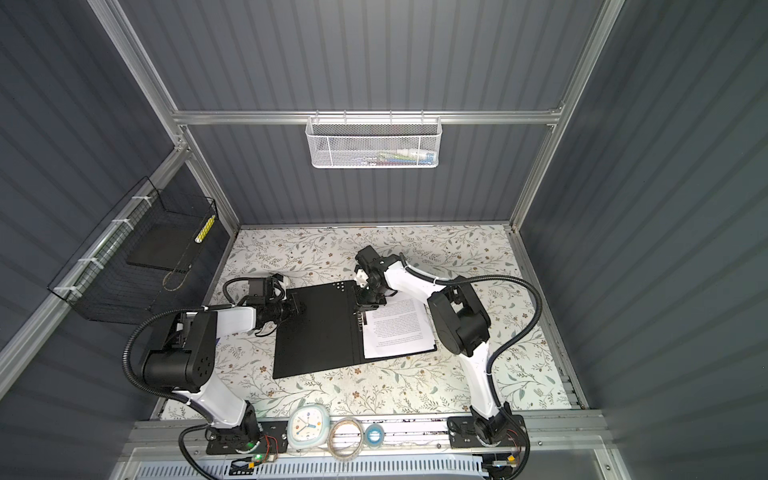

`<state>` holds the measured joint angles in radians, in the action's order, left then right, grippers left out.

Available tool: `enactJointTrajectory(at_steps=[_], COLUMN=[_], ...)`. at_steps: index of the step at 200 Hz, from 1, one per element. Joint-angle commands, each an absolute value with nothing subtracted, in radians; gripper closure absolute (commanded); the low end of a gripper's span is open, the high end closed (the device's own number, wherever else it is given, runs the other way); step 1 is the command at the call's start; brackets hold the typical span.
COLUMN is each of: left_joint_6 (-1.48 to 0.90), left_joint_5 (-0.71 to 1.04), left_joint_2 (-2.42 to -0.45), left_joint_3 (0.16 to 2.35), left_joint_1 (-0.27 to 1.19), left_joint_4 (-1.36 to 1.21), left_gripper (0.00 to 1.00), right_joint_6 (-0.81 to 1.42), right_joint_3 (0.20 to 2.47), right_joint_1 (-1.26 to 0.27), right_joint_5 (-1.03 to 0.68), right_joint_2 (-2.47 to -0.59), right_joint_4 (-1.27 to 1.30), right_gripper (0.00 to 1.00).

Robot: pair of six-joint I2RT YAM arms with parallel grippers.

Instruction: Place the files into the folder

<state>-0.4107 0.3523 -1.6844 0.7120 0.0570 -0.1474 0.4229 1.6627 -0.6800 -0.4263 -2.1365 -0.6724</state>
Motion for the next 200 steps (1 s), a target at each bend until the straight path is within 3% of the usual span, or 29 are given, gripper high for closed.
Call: enactJointTrajectory(at_steps=[1,58,200], left_joint_6=[-0.397,-0.394,-0.393], left_joint_5=[0.301,0.301,0.301], left_joint_2=[-1.735,-1.739,-1.741], left_joint_3=[0.693,0.696,0.699], left_joint_1=[0.054,0.055,0.055], left_joint_4=[-0.03,-0.029,-0.025], left_gripper=[1.0,1.0,1.0], right_joint_6=[0.418,0.42,0.393], right_joint_3=[1.667,1.667,1.673], right_joint_1=[-0.687,-0.687,-0.703], right_joint_5=[-0.425,-0.43,-0.425], right_joint_2=[-2.128,-2.103,-2.069], right_joint_4=[-0.691,-0.695,-0.73], right_gripper=[0.78,0.82,0.78])
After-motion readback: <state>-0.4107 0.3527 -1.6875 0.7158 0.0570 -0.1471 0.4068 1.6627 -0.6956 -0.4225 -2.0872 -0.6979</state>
